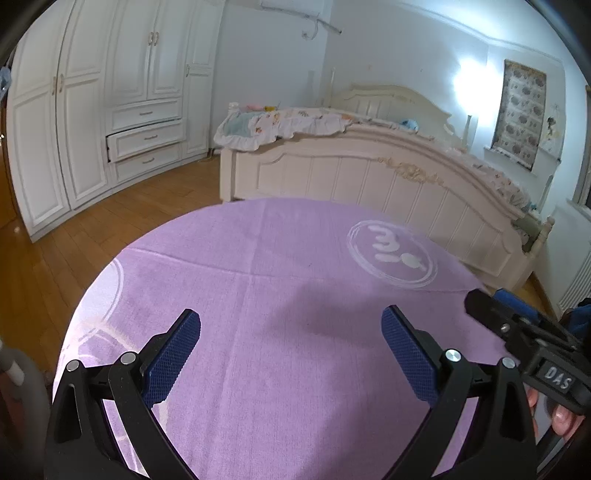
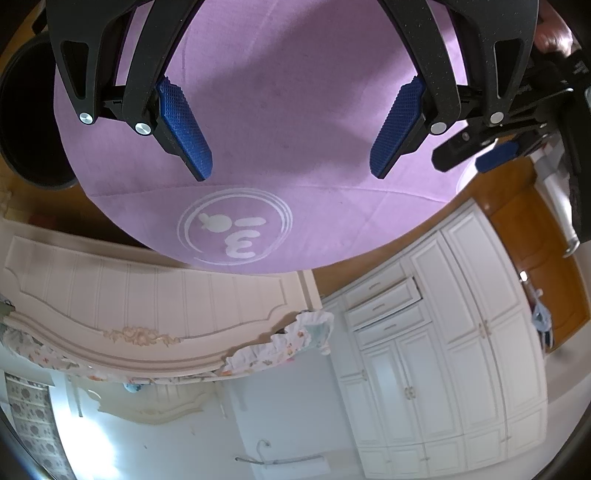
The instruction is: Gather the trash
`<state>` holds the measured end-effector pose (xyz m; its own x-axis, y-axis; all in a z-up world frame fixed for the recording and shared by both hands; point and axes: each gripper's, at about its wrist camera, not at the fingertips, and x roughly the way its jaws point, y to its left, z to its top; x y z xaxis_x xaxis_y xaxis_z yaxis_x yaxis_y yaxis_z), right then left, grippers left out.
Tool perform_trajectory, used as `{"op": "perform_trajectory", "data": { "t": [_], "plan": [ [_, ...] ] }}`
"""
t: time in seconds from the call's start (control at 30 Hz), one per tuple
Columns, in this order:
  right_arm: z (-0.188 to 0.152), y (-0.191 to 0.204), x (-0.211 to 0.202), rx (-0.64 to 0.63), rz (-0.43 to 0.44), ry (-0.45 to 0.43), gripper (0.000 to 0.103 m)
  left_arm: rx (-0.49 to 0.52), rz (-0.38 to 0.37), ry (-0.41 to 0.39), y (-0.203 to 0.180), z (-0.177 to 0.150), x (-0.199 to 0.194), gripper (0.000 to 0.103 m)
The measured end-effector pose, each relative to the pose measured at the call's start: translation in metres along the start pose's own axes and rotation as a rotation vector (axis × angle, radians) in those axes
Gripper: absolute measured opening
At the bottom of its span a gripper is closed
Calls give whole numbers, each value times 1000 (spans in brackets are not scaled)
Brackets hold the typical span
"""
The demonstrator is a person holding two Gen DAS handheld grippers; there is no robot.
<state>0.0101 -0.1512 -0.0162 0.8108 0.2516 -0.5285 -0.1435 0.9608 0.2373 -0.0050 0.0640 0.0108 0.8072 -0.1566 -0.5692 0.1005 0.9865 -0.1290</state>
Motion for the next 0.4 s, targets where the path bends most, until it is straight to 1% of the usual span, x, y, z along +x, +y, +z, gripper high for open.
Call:
{"op": "perform_trajectory", "data": {
  "t": [0.1,0.4],
  "plan": [
    [-1,0,1,1,-2,3,86,1,3,-11,-1,0,-3,97],
    [-4,1,2,3,0,6,86,-6,25,-1,1,1,-1,98]
  ]
}}
